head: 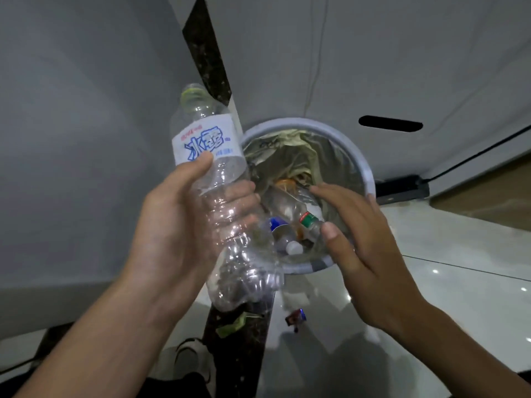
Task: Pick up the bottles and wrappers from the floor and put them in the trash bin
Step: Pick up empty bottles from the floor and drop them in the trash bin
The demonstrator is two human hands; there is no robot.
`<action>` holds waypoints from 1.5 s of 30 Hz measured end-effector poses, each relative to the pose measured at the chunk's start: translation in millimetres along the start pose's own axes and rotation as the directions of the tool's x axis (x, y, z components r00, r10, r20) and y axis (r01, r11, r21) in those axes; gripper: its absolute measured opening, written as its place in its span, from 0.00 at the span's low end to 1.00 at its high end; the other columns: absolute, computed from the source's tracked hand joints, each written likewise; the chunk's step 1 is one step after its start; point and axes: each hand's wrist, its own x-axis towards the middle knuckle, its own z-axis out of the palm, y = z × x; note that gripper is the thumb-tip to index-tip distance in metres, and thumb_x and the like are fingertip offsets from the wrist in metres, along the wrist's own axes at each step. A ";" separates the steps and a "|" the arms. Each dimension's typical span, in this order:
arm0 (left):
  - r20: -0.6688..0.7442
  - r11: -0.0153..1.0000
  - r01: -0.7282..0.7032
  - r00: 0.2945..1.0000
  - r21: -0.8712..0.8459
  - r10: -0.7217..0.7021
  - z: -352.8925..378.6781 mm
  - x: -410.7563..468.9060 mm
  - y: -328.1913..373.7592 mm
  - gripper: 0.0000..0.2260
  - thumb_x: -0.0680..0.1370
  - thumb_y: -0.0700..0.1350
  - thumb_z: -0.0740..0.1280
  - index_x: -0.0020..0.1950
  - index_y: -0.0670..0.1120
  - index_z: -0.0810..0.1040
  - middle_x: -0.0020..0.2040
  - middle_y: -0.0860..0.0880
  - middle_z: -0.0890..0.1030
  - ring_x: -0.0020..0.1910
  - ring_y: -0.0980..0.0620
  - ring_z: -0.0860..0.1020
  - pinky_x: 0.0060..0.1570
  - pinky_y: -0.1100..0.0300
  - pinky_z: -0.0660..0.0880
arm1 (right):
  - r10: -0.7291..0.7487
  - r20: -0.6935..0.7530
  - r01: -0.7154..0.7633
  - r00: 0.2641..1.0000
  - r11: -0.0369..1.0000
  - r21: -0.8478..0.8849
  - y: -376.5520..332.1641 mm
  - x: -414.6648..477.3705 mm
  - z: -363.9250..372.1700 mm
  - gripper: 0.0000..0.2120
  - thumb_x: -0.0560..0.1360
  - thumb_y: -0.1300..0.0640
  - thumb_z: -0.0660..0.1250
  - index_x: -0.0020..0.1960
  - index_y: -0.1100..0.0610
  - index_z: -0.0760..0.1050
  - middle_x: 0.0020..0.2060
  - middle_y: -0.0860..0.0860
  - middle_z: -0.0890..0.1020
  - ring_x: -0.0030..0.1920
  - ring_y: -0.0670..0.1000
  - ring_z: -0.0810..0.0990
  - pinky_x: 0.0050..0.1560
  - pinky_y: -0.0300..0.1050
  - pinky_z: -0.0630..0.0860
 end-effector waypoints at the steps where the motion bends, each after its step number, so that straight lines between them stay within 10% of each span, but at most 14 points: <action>1: 0.002 1.000 0.004 1.000 -0.011 -0.004 0.7 0.7 -0.6 0.20 0.78 0.52 0.65 0.66 0.42 0.77 0.50 0.40 0.84 0.51 0.44 0.84 0.52 0.49 0.82 | 0.032 0.016 -0.033 0.999 0.994 0.107 -1.0 0.3 2.6 0.20 0.81 0.42 0.53 0.71 0.41 0.70 0.67 0.35 0.72 0.71 0.41 0.69 0.73 0.42 0.63; 8: 0.104 0.998 -0.057 0.993 -0.011 0.058 16.0 15.7 -23.3 0.21 0.82 0.57 0.60 0.68 0.46 0.75 0.56 0.43 0.84 0.55 0.45 0.83 0.48 0.51 0.82 | 0.161 0.219 -0.269 0.962 0.684 0.678 -5.8 19.2 13.5 0.31 0.67 0.47 0.72 0.66 0.29 0.68 0.63 0.43 0.76 0.61 0.45 0.81 0.53 0.49 0.83; 13: 0.162 0.923 -0.184 0.977 0.337 0.136 12.1 31.2 -39.7 0.25 0.76 0.61 0.68 0.72 0.61 0.67 0.62 0.55 0.80 0.52 0.61 0.81 0.47 0.65 0.76 | 0.121 0.061 -0.134 0.991 0.818 0.559 -5.5 19.3 9.8 0.33 0.70 0.56 0.77 0.70 0.40 0.69 0.63 0.39 0.79 0.60 0.43 0.81 0.52 0.38 0.81; 16: 0.328 0.378 -0.431 0.893 0.819 0.308 -12.8 28.3 -28.0 0.26 0.72 0.72 0.58 0.69 0.76 0.56 0.62 0.72 0.74 0.58 0.74 0.71 0.55 0.77 0.66 | 0.122 -0.081 -0.095 0.989 0.957 0.276 16.3 34.1 -14.0 0.34 0.70 0.56 0.79 0.71 0.39 0.69 0.61 0.37 0.78 0.59 0.40 0.80 0.53 0.35 0.78; 18: 0.428 -0.093 -0.423 0.840 0.901 0.334 -27.1 26.3 -23.7 0.35 0.72 0.75 0.50 0.77 0.69 0.44 0.73 0.70 0.63 0.74 0.67 0.57 0.71 0.63 0.62 | 0.099 -0.085 -0.095 0.991 0.994 0.053 30.5 38.8 -31.7 0.34 0.69 0.52 0.77 0.72 0.39 0.70 0.60 0.39 0.75 0.60 0.36 0.75 0.54 0.27 0.73; 19: 0.423 -0.173 -0.386 0.840 0.906 0.339 -31.3 27.8 -23.4 0.39 0.72 0.76 0.50 0.79 0.66 0.41 0.77 0.68 0.56 0.78 0.64 0.50 0.75 0.54 0.60 | 0.103 -0.069 -0.104 0.992 0.994 -0.014 35.7 40.0 -36.6 0.32 0.69 0.50 0.76 0.71 0.39 0.71 0.60 0.42 0.73 0.59 0.34 0.74 0.53 0.23 0.70; 25: 0.446 -0.128 -0.429 0.832 0.894 0.330 -20.6 28.0 -26.3 0.43 0.67 0.74 0.54 0.77 0.69 0.38 0.77 0.66 0.56 0.80 0.61 0.47 0.70 0.39 0.68 | 0.129 -0.013 -0.128 0.992 0.952 -0.277 41.3 40.2 -33.7 0.29 0.67 0.39 0.73 0.68 0.37 0.73 0.57 0.40 0.71 0.51 0.39 0.74 0.47 0.36 0.73; 45: 0.535 -0.312 -0.460 0.814 0.831 0.226 -22.9 46.2 -24.2 0.40 0.70 0.74 0.54 0.74 0.72 0.32 0.80 0.64 0.40 0.79 0.60 0.37 0.73 0.59 0.44 | 0.005 -0.017 -0.012 1.000 0.895 -0.445 37.5 52.9 -3.4 0.37 0.67 0.45 0.79 0.72 0.46 0.69 0.73 0.44 0.63 0.67 0.47 0.69 0.56 0.51 0.80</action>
